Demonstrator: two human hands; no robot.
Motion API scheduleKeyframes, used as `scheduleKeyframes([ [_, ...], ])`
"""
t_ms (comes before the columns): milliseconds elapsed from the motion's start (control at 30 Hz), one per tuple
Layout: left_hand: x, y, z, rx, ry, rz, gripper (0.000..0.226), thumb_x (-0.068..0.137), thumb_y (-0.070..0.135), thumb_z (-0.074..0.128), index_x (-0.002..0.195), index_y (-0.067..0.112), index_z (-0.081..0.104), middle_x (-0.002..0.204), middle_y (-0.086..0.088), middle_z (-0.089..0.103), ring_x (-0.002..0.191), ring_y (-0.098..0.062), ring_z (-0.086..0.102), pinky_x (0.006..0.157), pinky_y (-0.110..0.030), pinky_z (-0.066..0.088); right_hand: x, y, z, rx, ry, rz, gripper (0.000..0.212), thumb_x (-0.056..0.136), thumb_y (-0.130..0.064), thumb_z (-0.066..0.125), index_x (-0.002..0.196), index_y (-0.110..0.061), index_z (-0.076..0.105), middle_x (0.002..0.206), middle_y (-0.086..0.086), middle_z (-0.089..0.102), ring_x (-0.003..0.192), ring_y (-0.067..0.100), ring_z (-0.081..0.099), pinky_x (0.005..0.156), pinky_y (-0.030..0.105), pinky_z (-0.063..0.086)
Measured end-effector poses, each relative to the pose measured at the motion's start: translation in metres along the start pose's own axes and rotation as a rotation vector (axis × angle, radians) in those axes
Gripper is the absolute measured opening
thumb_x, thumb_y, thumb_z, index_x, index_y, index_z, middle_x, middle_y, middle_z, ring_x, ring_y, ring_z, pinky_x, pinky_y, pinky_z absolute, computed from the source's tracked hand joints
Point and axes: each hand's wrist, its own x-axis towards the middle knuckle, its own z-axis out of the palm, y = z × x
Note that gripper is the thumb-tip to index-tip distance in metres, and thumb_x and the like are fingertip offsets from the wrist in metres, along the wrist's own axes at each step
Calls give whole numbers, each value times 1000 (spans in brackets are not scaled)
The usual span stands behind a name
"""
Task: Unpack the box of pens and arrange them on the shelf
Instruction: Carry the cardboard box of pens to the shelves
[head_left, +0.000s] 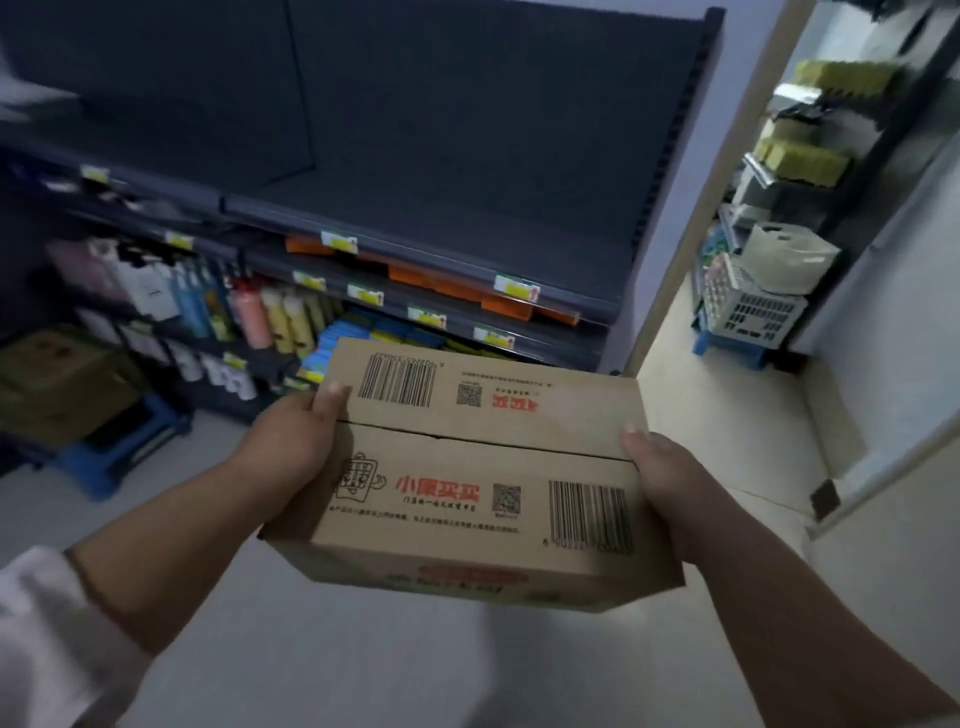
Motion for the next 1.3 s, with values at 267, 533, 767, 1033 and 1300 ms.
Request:
scheduleKeyframes([
  [267,59,-29,-41,-95,199,-242,54,98,52,30,120,12,59,116,-13,62,104,-32,58,95,-42,46,113,-84,87,-199,-232,-54,40,95,-57,37,101,-25,59,97,5,69,89,27,67,90,47,51],
  [533,96,-50,-73,-226,460,-433,46,99,49,33,115,16,60,109,-11,63,100,-31,58,93,-39,45,197,-168,192,-408,-465,-210,78,67,-81,35,124,-31,55,118,3,64,106,30,62,95,53,48],
  [767,126,-94,-124,-260,609,-554,46,98,51,35,106,17,64,101,-10,66,93,-31,61,92,-44,48,219,-208,305,-411,-636,-236,52,84,-68,42,114,-30,58,110,3,67,98,30,64,91,52,51],
  [1033,200,-159,-205,-243,654,-602,45,99,49,31,111,17,61,103,-10,62,96,-30,57,89,-38,45,237,-253,450,-407,-722,-212,48,91,-60,42,120,-24,56,113,8,65,102,32,63,93,54,50],
  [1300,302,-226,-322,-249,652,-642,51,98,54,28,121,20,59,114,-10,62,103,-32,57,95,-47,45,249,-324,611,-435,-712,-242,48,95,-57,39,129,-26,52,121,6,62,108,30,59,97,48,47],
])
